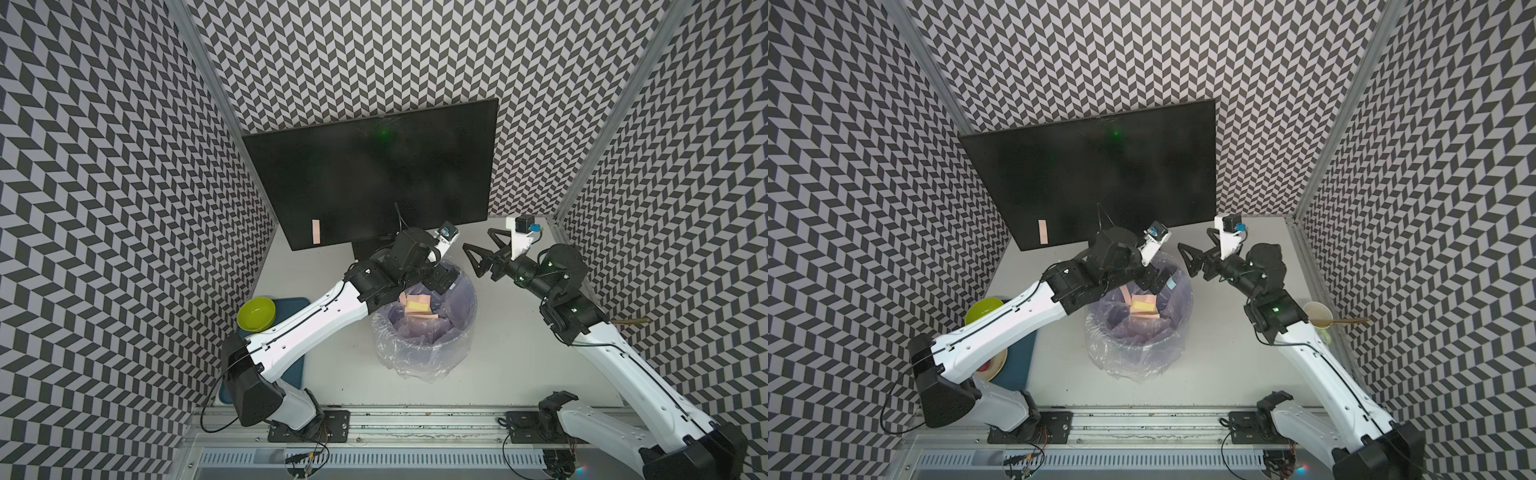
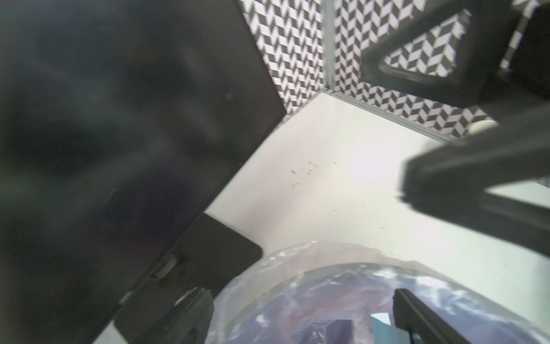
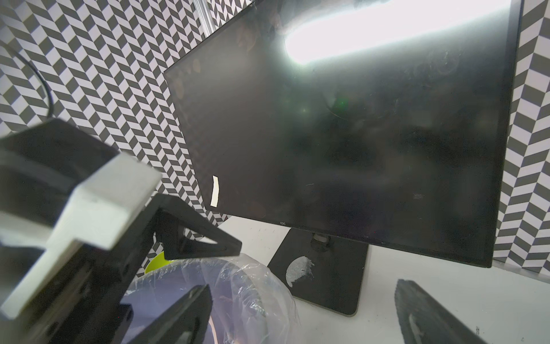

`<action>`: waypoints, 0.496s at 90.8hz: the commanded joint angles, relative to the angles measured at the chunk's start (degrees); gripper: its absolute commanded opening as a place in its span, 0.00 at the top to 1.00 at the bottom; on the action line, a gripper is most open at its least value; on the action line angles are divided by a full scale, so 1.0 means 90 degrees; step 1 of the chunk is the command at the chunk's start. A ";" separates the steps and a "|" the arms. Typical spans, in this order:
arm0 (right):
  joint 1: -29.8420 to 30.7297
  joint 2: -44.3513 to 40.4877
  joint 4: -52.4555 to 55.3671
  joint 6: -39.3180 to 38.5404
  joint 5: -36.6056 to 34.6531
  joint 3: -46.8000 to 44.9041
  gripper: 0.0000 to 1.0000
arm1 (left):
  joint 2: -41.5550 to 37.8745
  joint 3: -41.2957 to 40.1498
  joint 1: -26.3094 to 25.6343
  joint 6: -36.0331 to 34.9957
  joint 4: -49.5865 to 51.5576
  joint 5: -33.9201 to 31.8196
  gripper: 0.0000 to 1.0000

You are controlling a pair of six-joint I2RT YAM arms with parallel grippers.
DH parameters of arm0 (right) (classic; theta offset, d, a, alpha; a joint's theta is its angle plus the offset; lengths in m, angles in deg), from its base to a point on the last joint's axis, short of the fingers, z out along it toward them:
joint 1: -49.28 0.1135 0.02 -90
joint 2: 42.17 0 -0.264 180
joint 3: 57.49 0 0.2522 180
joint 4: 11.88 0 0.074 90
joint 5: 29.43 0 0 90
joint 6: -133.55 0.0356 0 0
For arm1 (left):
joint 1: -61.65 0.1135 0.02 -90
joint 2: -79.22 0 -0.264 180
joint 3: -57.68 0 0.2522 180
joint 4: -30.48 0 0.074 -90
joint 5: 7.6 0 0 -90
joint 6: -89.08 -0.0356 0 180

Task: Remove the sticky note from the monitor
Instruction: Place the sticky note in the trash bin.

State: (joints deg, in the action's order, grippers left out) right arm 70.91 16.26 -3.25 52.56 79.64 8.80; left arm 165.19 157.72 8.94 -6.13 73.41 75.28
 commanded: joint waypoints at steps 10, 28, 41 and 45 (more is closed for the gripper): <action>0.0026 -0.0174 -0.0221 -0.0025 -0.0145 -0.0028 0.01 | 0.0189 0.0355 -0.0672 0.0128 -0.0296 0.0505 0.00; -0.0007 -0.0288 -0.0159 -0.0052 -0.0363 -0.0023 0.01 | 0.0455 0.0589 -0.0853 0.0122 -0.0009 0.0570 0.00; -0.0041 -0.0288 -0.0170 -0.0045 -0.0403 -0.0037 0.01 | 0.0140 0.0493 -0.0853 0.0172 -0.0009 0.0578 0.00; -0.0050 -0.0275 -0.0173 -0.0040 -0.0391 -0.0031 0.01 | 0.0007 0.0443 -0.0845 0.0175 -0.0002 0.0515 0.00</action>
State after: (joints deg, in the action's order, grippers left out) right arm 70.73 14.78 -2.64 52.52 76.77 8.60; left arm 168.58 161.68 1.25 -4.90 72.93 79.72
